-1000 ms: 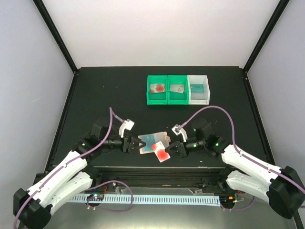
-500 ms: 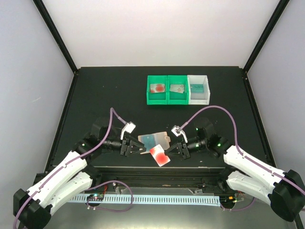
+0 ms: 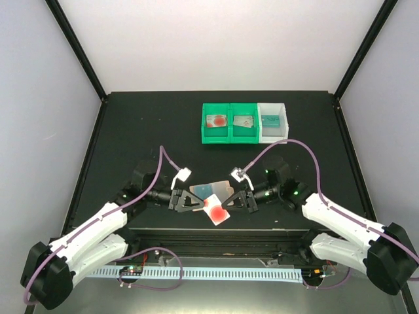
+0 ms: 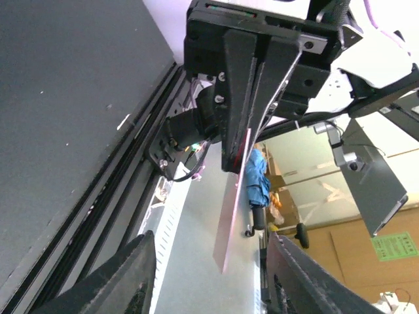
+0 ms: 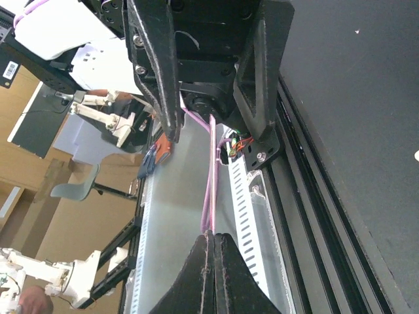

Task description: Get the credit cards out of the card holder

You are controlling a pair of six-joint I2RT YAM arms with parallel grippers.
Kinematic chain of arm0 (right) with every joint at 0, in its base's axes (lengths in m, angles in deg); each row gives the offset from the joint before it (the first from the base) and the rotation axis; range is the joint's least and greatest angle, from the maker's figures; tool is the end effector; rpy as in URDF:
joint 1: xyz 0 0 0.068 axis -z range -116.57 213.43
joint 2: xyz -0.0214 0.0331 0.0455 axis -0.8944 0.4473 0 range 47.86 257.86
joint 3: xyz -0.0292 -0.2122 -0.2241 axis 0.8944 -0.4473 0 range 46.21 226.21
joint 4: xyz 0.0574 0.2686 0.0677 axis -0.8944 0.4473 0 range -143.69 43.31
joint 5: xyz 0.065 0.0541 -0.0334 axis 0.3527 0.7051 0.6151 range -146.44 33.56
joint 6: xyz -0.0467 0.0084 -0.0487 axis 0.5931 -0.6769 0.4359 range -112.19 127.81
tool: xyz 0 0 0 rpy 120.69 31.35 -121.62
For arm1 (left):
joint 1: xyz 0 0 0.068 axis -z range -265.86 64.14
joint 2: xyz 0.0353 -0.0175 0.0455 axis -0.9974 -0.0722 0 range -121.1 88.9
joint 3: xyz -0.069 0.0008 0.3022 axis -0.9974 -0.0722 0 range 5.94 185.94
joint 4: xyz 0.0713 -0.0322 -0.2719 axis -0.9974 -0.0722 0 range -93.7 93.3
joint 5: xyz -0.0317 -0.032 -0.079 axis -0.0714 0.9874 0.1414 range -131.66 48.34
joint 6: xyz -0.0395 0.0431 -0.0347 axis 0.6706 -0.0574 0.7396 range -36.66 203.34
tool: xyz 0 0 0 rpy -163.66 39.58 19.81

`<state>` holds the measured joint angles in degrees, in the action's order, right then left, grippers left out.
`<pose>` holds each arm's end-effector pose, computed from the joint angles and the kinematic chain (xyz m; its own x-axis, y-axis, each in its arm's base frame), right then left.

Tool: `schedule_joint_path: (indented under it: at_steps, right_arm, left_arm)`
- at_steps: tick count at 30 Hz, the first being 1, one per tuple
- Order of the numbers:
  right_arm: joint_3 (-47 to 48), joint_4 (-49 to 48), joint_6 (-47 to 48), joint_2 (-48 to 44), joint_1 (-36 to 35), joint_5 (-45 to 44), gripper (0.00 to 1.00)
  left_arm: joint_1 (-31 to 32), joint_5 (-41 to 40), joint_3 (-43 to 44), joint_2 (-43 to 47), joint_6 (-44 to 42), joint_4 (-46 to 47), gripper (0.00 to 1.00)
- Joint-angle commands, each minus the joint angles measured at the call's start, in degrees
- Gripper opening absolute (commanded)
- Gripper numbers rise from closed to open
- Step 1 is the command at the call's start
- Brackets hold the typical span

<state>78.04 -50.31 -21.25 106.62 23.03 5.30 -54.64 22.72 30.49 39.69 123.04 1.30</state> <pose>0.1328 0.1763 0.2539 -0.7663 -0.3500 -0.5388 -0.5879 0.0433 0.8078 0.1270 -0.1345 0.2414 -0.8785 0.2095 -0.4293 0.4577 0.1116 -0.8821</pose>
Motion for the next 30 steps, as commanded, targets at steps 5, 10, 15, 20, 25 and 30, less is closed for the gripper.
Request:
schedule_joint_path:
  at_steps: [5, 10, 15, 20, 25, 30]
  right_arm:
    - [2.1, -4.4, -2.7, 1.1, 0.2, 2.3, 0.01]
    - [2.0, -4.8, -3.3, 1.9, 0.2, 1.1, 0.01]
    - [1.1, -5.7, -5.4, 1.6, 0.2, -3.3, 0.08]
    - [-2.2, -13.2, -13.3, 0.1, 0.2, -11.1, 0.30]
    - [-6.5, -24.1, -24.1, -0.2, 0.2, -16.6, 0.52]
    - [-9.7, -34.4, -31.5, -1.1, 0.2, -20.8, 0.64]
  left_arm:
    - [0.2, 2.6, 0.2, 0.0, 0.7, 5.3, 0.22]
    - [0.2, 2.4, 0.0, 0.2, 1.6, 6.9, 0.02]
    - [0.2, 0.5, 0.0, 0.4, 2.7, 7.0, 0.01]
    - [0.1, -4.1, -0.2, 3.0, 6.2, 8.7, 0.01]
    - [0.1, -11.8, 0.2, 5.5, 10.6, 9.0, 0.02]
    - [0.0, -23.8, -1.5, 9.2, 17.1, 9.4, 0.02]
